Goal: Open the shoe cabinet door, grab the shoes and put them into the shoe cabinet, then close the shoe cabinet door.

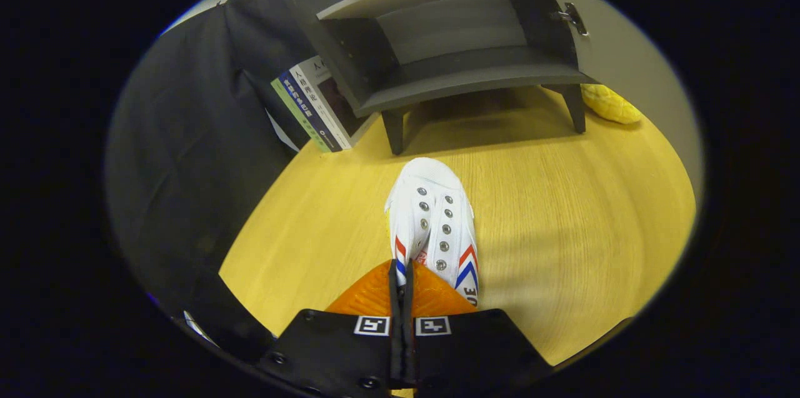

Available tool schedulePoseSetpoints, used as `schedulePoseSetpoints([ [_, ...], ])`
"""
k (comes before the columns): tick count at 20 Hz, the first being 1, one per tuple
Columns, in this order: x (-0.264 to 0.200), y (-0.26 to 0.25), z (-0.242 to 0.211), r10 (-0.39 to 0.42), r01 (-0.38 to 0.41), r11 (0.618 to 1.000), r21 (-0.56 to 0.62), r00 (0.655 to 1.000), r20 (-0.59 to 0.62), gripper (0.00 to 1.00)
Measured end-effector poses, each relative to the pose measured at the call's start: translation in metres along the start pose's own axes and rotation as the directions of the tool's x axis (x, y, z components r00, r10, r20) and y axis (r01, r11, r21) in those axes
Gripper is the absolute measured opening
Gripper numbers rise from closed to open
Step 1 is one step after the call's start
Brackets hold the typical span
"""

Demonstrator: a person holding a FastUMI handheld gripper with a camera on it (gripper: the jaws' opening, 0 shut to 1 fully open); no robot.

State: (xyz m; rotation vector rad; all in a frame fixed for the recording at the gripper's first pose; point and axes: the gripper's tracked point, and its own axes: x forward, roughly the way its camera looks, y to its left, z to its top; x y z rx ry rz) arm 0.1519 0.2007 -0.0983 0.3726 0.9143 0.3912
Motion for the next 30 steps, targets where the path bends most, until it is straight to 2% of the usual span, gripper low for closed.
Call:
schedulePoseSetpoints([
  [4,-0.012,0.028,0.026,0.103,-0.113,0.986,0.125,0.991,0.084,0.01],
  [9,-0.042,0.055,0.095,0.173,-0.211,0.969,0.129,0.952,0.254,0.01],
  [12,-0.067,0.067,0.140,0.210,-0.267,0.956,0.123,0.912,0.352,0.01],
  [17,-0.102,0.081,0.223,0.238,-0.353,0.925,0.139,0.826,0.511,0.01],
  [22,-0.132,0.078,0.300,0.202,-0.317,0.946,0.064,0.735,0.648,0.01],
  [23,-0.128,0.077,0.311,0.203,-0.315,0.948,0.055,0.728,0.655,0.01],
  [25,-0.123,0.065,0.342,0.156,-0.240,0.970,0.028,0.708,0.689,0.01],
  [30,-0.103,0.045,0.397,0.074,-0.119,0.993,0.010,0.678,0.731,0.01],
])
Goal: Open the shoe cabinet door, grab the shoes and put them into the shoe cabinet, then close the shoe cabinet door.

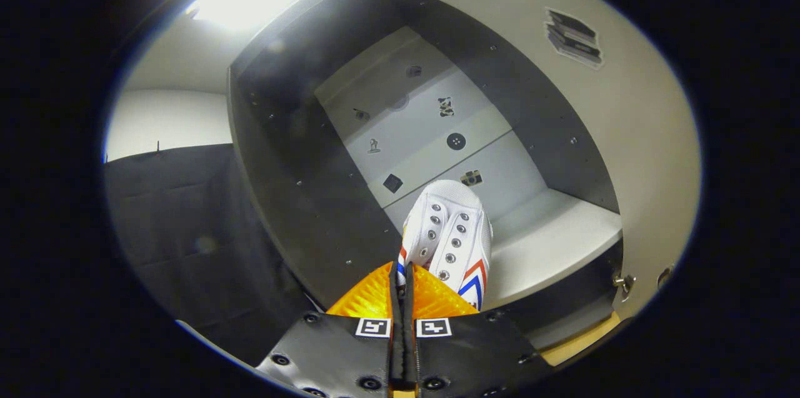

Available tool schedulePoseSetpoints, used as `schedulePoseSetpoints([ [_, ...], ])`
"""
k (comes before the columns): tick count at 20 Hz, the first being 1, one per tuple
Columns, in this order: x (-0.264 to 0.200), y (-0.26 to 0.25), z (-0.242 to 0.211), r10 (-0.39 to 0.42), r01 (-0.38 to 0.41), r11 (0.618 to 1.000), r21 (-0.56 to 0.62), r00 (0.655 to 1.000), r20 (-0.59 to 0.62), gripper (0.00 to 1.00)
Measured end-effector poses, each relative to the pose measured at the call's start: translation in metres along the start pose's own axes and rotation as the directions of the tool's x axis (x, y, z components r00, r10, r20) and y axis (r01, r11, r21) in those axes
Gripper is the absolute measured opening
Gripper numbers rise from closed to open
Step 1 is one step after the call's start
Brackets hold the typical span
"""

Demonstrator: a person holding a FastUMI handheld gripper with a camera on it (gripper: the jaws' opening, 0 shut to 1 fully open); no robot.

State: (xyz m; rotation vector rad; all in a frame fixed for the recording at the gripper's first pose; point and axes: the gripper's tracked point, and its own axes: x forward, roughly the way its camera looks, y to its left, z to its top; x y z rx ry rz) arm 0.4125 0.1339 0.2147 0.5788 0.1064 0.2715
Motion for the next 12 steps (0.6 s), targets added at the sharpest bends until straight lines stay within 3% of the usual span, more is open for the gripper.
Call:
schedulePoseSetpoints([
  [8,0.089,-0.050,0.004,-0.130,0.125,0.977,-0.173,0.991,-0.021,0.01],
  [12,0.106,-0.060,-0.007,-0.190,0.179,0.972,-0.152,0.980,-0.064,0.01],
])
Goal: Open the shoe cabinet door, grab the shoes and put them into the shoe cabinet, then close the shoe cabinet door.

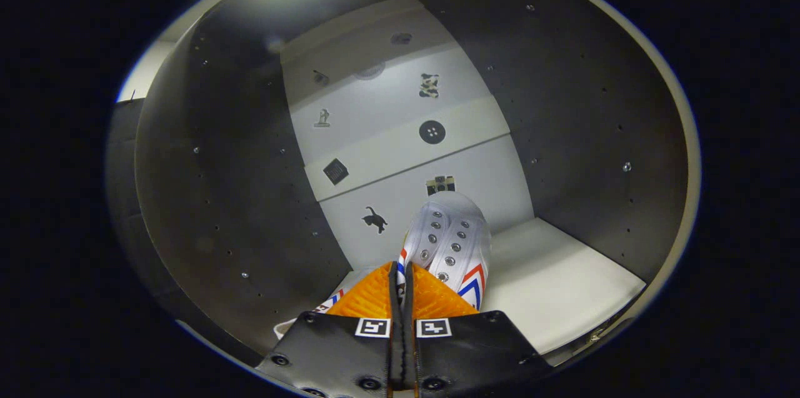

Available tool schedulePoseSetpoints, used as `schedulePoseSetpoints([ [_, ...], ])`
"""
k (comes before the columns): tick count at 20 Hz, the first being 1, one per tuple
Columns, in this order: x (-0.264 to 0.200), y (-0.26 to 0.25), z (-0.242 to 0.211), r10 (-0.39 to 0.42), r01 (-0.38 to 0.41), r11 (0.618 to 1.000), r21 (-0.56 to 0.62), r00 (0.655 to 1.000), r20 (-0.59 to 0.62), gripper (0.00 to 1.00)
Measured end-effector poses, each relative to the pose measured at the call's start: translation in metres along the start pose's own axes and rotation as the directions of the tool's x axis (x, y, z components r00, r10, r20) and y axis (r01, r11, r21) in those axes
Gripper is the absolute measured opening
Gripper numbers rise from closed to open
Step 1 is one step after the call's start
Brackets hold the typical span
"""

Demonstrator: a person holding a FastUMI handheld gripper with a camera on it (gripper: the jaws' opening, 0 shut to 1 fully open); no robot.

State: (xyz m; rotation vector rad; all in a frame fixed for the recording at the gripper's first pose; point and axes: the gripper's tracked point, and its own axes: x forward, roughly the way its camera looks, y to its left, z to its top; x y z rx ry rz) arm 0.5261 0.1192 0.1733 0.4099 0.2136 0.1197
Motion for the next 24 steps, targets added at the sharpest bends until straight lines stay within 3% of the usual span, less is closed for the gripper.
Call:
schedulePoseSetpoints([
  [3,0.004,-0.014,-0.001,-0.048,0.049,0.998,0.031,0.999,-0.025,0.03],
  [6,-0.011,0.006,0.005,0.009,-0.009,1.000,-0.013,1.000,-0.003,0.11],
  [10,-0.058,0.031,0.022,0.028,-0.025,0.994,-0.104,0.999,0.030,0.60],
  [13,-0.119,0.052,0.034,0.046,-0.034,0.982,-0.183,0.997,0.060,0.98],
  [18,-0.226,0.071,0.036,0.081,-0.061,0.957,-0.284,0.995,0.059,0.97],
  [24,-0.343,0.066,0.041,0.105,-0.092,0.967,-0.238,0.994,0.043,0.97],
])
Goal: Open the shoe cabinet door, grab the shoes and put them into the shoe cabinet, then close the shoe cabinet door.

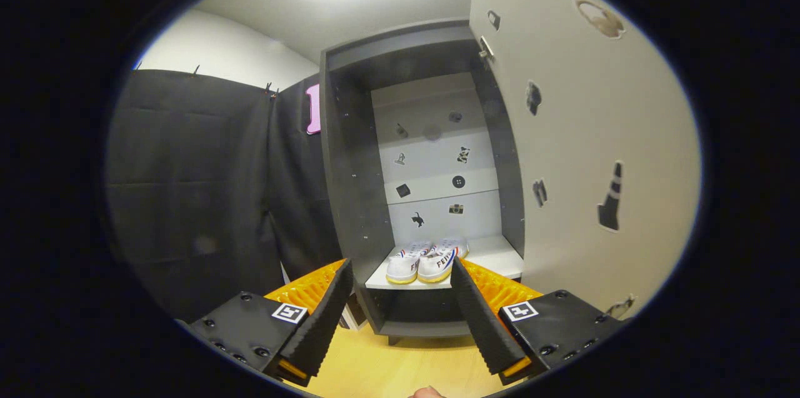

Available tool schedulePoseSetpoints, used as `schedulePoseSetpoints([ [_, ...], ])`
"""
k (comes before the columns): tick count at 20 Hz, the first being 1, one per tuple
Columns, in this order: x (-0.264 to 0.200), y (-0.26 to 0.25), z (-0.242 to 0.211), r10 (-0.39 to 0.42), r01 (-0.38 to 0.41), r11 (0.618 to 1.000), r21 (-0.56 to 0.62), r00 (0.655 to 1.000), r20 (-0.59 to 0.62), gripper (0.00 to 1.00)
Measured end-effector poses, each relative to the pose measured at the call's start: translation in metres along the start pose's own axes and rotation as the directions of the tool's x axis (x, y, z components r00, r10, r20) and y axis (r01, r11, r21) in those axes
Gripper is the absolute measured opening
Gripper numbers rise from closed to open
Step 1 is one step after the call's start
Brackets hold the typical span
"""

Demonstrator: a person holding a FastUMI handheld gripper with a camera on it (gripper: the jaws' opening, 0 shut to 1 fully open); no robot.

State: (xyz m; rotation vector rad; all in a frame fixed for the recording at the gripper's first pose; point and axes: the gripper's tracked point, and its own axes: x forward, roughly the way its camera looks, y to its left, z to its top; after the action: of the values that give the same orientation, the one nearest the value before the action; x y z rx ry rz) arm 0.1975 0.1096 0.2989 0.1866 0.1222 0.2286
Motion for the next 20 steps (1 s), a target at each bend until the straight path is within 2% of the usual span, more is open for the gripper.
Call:
schedulePoseSetpoints([
  [9,-0.145,-0.059,0.009,-0.065,0.064,0.997,-0.045,0.998,-0.016,0.98],
  [13,-0.185,-0.107,0.024,-0.155,0.154,0.985,-0.080,0.988,-0.003,0.97],
  [17,-0.207,-0.153,0.050,-0.244,0.245,0.969,-0.035,0.969,0.048,0.97],
  [20,-0.208,-0.202,0.065,-0.342,0.343,0.939,-0.006,0.936,0.085,0.97],
])
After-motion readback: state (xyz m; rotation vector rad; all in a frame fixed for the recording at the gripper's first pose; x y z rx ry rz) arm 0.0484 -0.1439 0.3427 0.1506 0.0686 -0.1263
